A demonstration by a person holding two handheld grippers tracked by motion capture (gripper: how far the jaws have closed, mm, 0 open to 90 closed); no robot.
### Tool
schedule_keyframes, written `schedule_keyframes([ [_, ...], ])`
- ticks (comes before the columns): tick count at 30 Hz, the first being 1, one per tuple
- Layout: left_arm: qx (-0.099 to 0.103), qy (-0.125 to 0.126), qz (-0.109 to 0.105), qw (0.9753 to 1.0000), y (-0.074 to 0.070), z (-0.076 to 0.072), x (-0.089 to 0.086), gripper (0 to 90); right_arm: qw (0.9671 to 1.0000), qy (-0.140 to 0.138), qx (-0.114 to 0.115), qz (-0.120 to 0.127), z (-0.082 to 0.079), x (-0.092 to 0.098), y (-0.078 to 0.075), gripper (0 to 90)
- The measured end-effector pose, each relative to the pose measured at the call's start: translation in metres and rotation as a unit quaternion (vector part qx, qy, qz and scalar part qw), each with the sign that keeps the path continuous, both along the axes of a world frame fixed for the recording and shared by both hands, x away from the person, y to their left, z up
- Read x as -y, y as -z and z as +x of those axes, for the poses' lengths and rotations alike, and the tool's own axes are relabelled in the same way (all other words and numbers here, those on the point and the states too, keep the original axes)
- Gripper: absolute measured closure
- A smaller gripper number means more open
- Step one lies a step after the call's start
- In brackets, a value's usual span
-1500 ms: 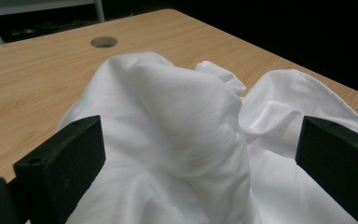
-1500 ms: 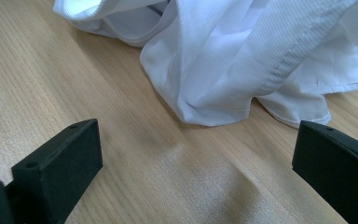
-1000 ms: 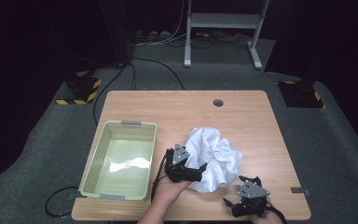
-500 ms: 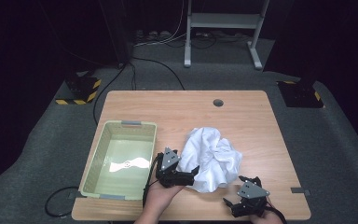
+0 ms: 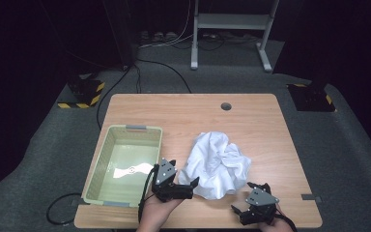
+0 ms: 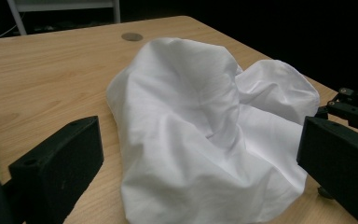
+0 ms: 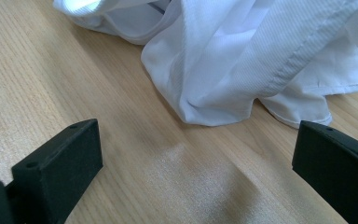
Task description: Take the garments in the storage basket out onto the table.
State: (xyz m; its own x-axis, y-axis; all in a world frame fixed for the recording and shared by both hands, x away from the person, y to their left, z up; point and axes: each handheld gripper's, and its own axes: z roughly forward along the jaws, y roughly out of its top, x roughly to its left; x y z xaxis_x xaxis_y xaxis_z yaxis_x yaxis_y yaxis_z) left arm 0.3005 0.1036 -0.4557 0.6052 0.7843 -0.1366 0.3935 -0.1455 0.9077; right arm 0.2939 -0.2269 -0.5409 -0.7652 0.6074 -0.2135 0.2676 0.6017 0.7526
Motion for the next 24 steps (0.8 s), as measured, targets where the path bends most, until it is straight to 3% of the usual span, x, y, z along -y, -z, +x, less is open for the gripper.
schedule_keyframes([
  [6, 0.01, 0.004, 0.0, 0.9999, 0.0, -0.014, -0.002, 0.9, 1.0, -0.001, 0.001, -0.005, 0.0, -0.001, 0.0, 0.9],
  [11, 0.002, 0.018, 0.01, 0.9998, 0.013, -0.021, 0.006, 0.9, 1.0, -0.001, 0.001, -0.007, 0.0, -0.001, 0.0, 0.9],
  [19, -0.03, 0.031, 0.053, 0.9977, 0.052, -0.021, 0.019, 0.5, 1.0, -0.001, 0.003, -0.007, -0.001, -0.001, 0.0, 0.9],
  [24, -0.026, 0.034, 0.099, 0.9942, 0.071, -0.022, 0.025, 0.5, 1.0, -0.001, 0.004, -0.007, -0.001, -0.001, 0.0, 0.9],
])
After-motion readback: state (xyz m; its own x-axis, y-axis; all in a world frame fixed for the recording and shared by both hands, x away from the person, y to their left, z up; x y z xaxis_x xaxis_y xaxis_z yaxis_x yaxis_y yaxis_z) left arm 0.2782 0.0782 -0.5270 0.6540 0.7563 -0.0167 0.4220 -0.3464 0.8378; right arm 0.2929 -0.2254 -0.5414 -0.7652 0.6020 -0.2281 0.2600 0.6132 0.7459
